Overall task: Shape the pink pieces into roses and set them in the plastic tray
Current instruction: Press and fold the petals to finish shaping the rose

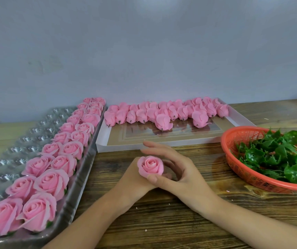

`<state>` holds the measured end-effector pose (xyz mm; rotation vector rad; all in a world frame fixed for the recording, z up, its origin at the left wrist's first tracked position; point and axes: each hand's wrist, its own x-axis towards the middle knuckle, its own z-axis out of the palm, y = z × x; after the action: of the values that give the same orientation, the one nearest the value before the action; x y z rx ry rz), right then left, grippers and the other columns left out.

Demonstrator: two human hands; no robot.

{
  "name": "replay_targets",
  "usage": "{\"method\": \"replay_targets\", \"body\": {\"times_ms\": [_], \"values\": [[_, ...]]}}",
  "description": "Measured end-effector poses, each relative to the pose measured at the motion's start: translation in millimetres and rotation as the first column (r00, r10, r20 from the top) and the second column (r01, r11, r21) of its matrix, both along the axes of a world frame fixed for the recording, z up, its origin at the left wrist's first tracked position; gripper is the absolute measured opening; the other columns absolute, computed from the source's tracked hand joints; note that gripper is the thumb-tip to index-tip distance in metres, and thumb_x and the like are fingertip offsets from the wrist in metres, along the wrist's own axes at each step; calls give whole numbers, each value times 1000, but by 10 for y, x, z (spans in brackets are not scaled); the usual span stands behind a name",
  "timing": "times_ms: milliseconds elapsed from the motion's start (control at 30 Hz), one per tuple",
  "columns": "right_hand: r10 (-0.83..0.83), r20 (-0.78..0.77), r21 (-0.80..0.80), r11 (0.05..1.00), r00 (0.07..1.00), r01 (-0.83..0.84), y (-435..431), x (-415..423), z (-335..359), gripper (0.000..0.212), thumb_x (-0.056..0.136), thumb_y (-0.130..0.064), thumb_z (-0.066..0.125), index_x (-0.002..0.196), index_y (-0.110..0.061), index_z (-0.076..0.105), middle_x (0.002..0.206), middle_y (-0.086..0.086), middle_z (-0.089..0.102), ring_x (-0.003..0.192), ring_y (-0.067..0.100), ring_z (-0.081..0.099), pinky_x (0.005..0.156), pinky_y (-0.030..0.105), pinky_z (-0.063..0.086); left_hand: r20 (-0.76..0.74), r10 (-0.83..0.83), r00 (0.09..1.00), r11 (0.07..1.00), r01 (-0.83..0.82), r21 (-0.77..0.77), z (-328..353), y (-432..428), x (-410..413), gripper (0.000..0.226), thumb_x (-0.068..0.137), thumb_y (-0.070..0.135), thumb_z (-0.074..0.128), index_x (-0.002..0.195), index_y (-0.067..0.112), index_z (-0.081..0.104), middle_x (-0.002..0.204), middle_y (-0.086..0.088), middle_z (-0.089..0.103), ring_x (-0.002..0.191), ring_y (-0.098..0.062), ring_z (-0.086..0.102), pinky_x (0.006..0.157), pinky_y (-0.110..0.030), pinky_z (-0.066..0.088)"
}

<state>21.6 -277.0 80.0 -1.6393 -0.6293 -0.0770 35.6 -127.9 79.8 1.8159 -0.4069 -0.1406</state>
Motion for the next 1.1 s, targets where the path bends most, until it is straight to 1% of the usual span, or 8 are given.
{"method": "replay_targets", "body": {"times_ms": [100,233,467,567,667,733,833,1100], "values": [[11,-5,1,1000,1000,-11,8,8,-8,29,83,-26,74,113,-28,73,140,-17,55,135,7,47,109,36,39,-39,32,999,999,-32,0,0,31,-37,48,80,-2,69,89,40,49,86,19,61,71,20,59,60,-3,44],[31,-54,-7,999,998,-31,3,19,-13,22,82,-29,75,103,-34,75,137,-21,56,134,1,46,106,27,38,52,-176,983,975,167,145,159,-28,-22,27,81,18,75,89,40,63,97,26,67,95,10,60,79,-5,45],[20,-124,-66,997,992,-28,16,26,-12,36,84,-33,77,119,-39,69,140,-26,51,132,-4,46,102,20,43,35,-71,997,989,65,134,95,-21,-16,33,78,16,76,107,22,61,107,8,65,103,3,59,93,-21,47],[22,-128,-4,1000,992,-23,-1,14,39,46,80,-50,69,125,-38,66,145,-21,50,134,-5,44,101,13,41,17,-120,993,990,119,80,105,-9,-20,24,80,9,75,93,27,65,91,4,69,89,2,64,77,-12,49],[-14,-153,157,987,988,39,-6,3,70,49,86,-61,59,120,-27,70,140,-13,58,134,8,49,110,31,39,58,-223,973,973,219,73,124,-9,-18,24,79,11,75,73,34,68,71,11,68,70,-2,62,68,-12,47],[-57,-192,202,975,980,96,-24,29,57,33,92,-47,60,103,-20,75,131,-12,64,129,9,54,108,38,40,87,-240,967,966,229,116,106,-25,-12,28,78,16,76,65,37,63,61,18,60,59,2,55,62,-7,42],[-51,-236,198,975,970,100,-43,52,50,16,82,-27,65,82,-14,74,121,-9,69,119,3,60,96,21,46,115,-241,964,957,216,196,58,-34,6,22,76,26,76,66,26,57,62,9,58,59,-4,54,60,-15,45],[-1,-247,197,979,969,51,-57,61,73,13,77,-20,73,65,-25,71,119,-6,71,112,6,64,90,18,48,93,-249,964,950,224,219,51,-25,10,17,77,21,77,72,15,61,69,-2,63,64,-8,57,64,-22,50]]}}
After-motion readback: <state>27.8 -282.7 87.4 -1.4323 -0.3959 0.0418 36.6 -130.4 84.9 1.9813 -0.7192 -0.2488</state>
